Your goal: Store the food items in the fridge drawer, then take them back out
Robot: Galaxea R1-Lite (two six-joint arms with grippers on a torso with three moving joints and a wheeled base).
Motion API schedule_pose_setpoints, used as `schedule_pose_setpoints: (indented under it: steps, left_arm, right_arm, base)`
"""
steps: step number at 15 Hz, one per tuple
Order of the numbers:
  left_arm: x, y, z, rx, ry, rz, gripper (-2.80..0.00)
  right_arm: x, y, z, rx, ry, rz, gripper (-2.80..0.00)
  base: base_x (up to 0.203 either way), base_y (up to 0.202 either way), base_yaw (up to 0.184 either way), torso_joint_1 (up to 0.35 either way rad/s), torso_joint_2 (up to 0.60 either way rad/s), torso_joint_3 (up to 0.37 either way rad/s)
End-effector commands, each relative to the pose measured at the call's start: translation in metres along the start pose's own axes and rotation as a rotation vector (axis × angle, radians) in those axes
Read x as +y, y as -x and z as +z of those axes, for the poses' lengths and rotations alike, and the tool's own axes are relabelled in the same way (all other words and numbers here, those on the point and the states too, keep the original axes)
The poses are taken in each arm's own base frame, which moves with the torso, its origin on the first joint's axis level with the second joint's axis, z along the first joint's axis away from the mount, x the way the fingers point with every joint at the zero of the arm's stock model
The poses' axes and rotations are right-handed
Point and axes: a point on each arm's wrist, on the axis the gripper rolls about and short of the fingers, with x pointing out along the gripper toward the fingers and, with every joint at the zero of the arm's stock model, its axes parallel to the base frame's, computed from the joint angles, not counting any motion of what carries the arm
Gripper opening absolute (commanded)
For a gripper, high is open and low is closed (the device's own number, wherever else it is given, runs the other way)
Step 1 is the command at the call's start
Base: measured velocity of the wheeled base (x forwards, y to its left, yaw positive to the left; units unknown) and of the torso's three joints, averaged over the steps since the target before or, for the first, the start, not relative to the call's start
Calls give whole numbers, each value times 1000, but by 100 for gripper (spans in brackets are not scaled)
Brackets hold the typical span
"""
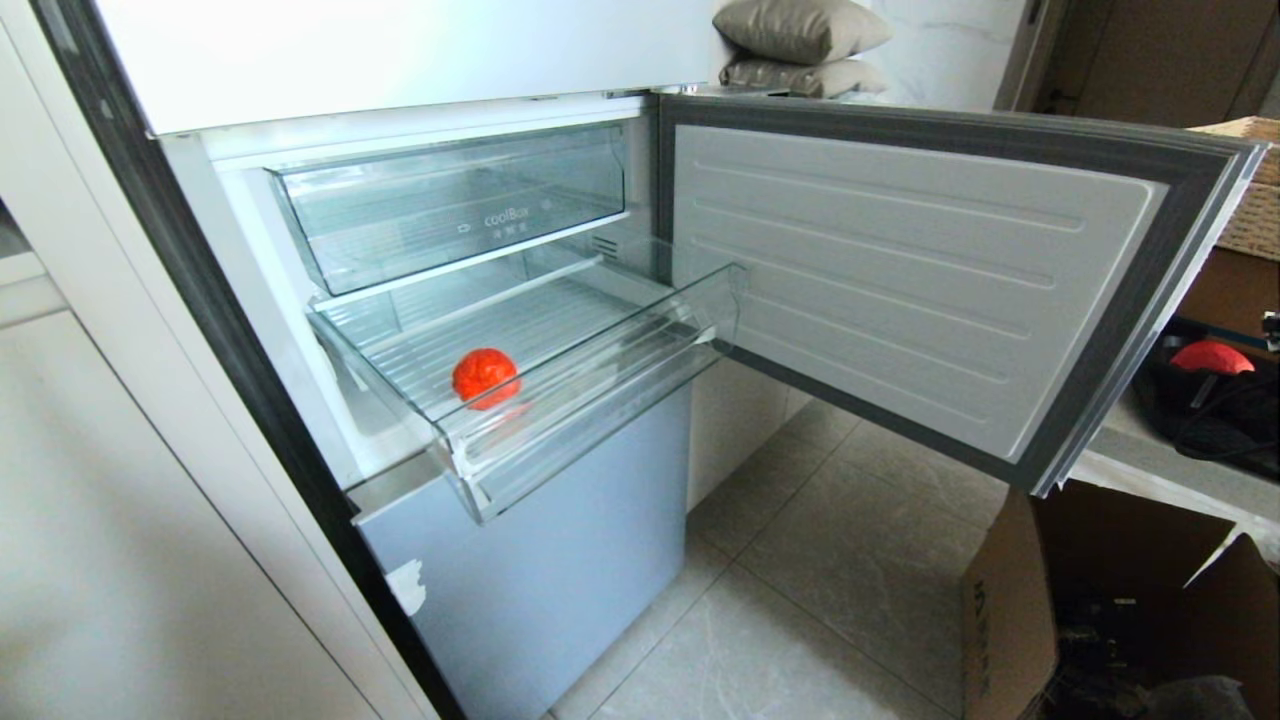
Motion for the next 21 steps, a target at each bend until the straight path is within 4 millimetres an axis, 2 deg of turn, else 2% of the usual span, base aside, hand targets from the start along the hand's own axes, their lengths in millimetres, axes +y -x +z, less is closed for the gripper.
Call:
schedule_pose_setpoints:
  steps: [1, 3, 6, 9, 12, 14, 16, 19, 21]
  left_arm:
    - [0, 0, 0, 2, 0, 1, -280]
    - [0, 0, 0, 2, 0, 1, -280]
    - [0, 0, 0, 2, 0, 1, -280]
    - [0, 0, 0, 2, 0, 1, -280]
    - [0, 0, 0, 2, 0, 1, -280]
    - [0, 0, 0, 2, 0, 1, -280]
    - [0, 0, 0, 2, 0, 1, -280]
    - [0, 0, 0, 2, 0, 1, -280]
    - [0, 0, 0, 2, 0, 1, -280]
  right_arm:
    - [2, 5, 9, -16, 4, 4, -280]
    - [6, 16, 26, -34, 10, -7, -280]
    - [14, 55, 66, -80, 22, -58, -280]
    - [27, 119, 102, -113, 26, -99, -280]
    - [41, 200, 138, -197, 47, -167, -280]
    - [60, 253, 149, -246, 50, -195, -280]
    - [88, 303, 136, -256, 45, -181, -280]
    - [139, 361, 94, -250, 38, -39, -280]
    - [161, 398, 65, -253, 37, 48, -280]
  base:
    - [0, 0, 0, 0, 0, 0]
    - [0, 0, 0, 0, 0, 0]
    - [0, 0, 0, 0, 0, 0]
    - [0, 0, 0, 0, 0, 0]
    - [0, 0, 0, 0, 0, 0]
    - [0, 0, 0, 0, 0, 0]
    - [0, 0, 0, 0, 0, 0]
    - [0, 0, 0, 0, 0, 0]
    - [0, 0, 0, 0, 0, 0]
